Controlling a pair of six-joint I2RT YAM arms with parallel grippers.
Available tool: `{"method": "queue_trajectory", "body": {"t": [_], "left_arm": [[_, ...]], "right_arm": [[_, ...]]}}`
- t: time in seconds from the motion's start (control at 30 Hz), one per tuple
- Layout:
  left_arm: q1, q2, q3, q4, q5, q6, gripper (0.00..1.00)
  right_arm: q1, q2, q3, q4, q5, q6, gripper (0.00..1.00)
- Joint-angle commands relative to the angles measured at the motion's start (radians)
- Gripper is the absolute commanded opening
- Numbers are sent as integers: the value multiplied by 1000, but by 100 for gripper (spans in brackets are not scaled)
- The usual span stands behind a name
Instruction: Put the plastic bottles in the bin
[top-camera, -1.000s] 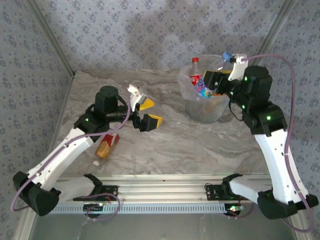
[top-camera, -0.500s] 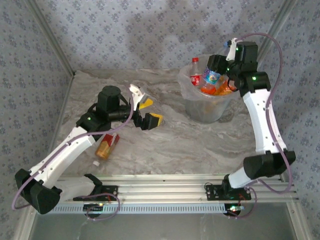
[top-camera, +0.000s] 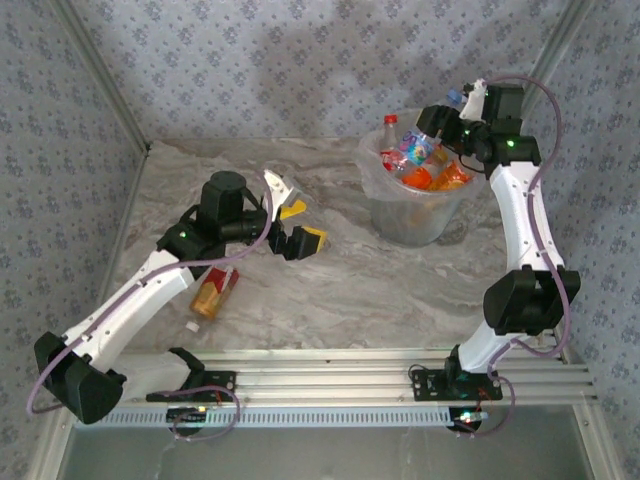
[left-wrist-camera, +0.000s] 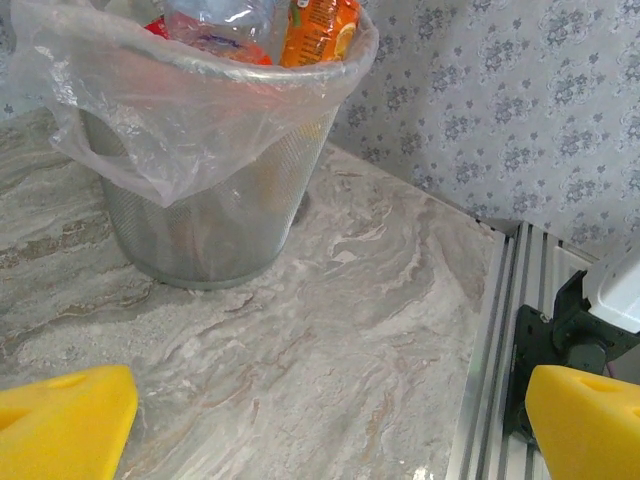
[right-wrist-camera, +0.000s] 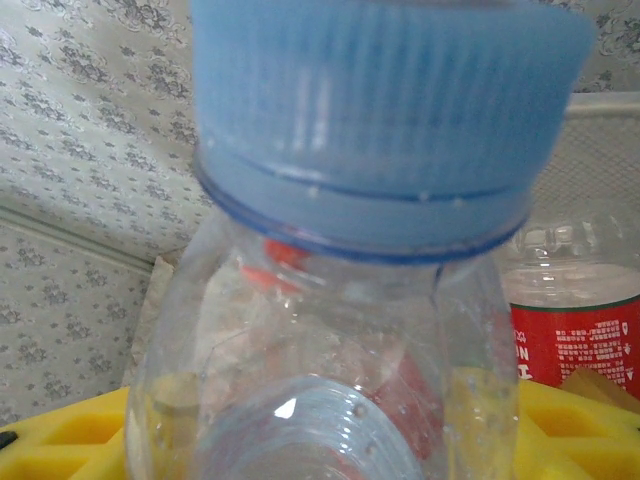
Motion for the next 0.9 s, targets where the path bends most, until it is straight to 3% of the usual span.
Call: {"method": "queue_trajectory", "body": {"t": [0.0,0.07,0.37,0.7,0.87], "left_arm": [[-6,1,22,-4,-4,19,100],[-6,3,22,-3,-2,17,100],[-7,12,23,-1,5,12,100],[-7,12,25,-8,12,17,100],[-9,12,28,-17,15,23,100]], "right_arm": [[-22,-21,12,30,-6,22,66],[-30,-27,19,-5,68,29,66],[-69,-85,-134,196,269,282,66],[1,-81,-208,298,475,454,68],[27,-68,-223,336,507,493,71]]}}
